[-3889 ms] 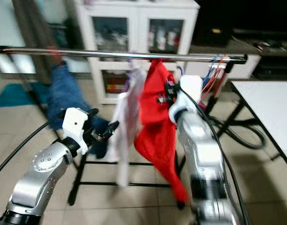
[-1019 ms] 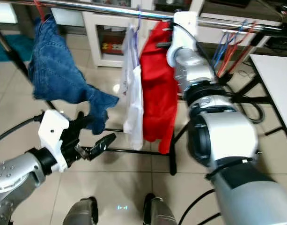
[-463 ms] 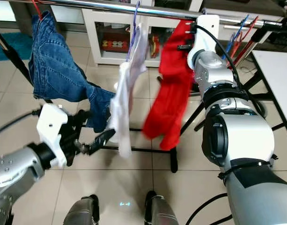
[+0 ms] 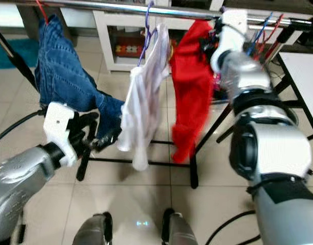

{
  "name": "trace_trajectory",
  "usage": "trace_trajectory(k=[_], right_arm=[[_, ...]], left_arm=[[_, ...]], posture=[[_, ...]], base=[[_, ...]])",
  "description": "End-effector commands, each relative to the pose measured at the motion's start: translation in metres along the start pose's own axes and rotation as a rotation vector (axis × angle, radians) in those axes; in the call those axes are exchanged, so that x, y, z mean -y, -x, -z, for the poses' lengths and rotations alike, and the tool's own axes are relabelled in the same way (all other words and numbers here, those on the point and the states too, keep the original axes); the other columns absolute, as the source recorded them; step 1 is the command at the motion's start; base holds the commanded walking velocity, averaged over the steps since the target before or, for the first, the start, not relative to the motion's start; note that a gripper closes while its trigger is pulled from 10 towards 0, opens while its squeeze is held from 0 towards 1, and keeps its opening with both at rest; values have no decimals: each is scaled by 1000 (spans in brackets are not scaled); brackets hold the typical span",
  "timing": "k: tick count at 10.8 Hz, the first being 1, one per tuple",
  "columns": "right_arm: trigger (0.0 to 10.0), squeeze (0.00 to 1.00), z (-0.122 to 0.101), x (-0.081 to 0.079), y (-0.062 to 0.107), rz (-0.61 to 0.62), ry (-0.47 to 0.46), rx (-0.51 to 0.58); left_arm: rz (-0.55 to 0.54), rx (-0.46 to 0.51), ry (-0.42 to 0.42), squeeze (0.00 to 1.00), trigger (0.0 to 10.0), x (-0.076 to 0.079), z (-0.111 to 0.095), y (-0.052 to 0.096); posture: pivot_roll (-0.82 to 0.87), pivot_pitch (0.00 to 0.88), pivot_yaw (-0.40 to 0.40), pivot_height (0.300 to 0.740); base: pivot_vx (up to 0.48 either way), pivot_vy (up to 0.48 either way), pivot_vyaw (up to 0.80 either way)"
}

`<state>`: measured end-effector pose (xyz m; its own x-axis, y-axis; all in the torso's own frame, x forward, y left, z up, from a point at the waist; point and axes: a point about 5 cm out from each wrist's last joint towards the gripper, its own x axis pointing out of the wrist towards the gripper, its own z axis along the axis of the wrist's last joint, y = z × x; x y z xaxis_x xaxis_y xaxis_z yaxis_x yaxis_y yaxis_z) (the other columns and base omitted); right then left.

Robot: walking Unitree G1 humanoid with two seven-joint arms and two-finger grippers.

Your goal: Hang hanger

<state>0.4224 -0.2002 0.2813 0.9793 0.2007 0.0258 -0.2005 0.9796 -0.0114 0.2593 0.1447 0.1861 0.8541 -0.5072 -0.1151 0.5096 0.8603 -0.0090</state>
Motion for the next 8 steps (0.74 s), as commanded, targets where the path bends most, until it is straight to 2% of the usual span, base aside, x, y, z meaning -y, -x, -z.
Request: trace_trajectory(k=[1,2,4,5,6,7,8], right_arm=[[10000,1000,8,7,6,-33,-64,14],[10000,1000,9,10,10,-37,-76,27],[10000,1000,9,17,37,-31,-140,123],[10000,1000,12,17,56,-25,-150,139],[10000,1000,28,10,100,38,-118,94],[10000,1000,32,3,116,59,-96,85],[10000,1000,38,-6,129,66,-56,61]], left_arm=[[-91,2,-21,1000,10000,-12,4,-4],[-110,-5,-18,1000,10000,-14,7,-8],[-157,45,-13,1000,10000,-17,9,-18],[-174,44,-19,1000,10000,-17,11,-22],[-158,-10,13,1000,10000,-12,17,-21],[-135,-37,19,1000,10000,-9,21,-19],[-109,-4,15,1000,10000,-5,21,-17]], posture=[[149,110,45,740],[147,105,48,740],[107,50,82,740],[100,36,88,740],[81,14,85,740],[78,9,81,740],[74,6,80,740]], base=[[0,0,0],[0,0,0],[0,0,0],[0,0,0],[0,0,0],[0,0,0],[0,0,0]])
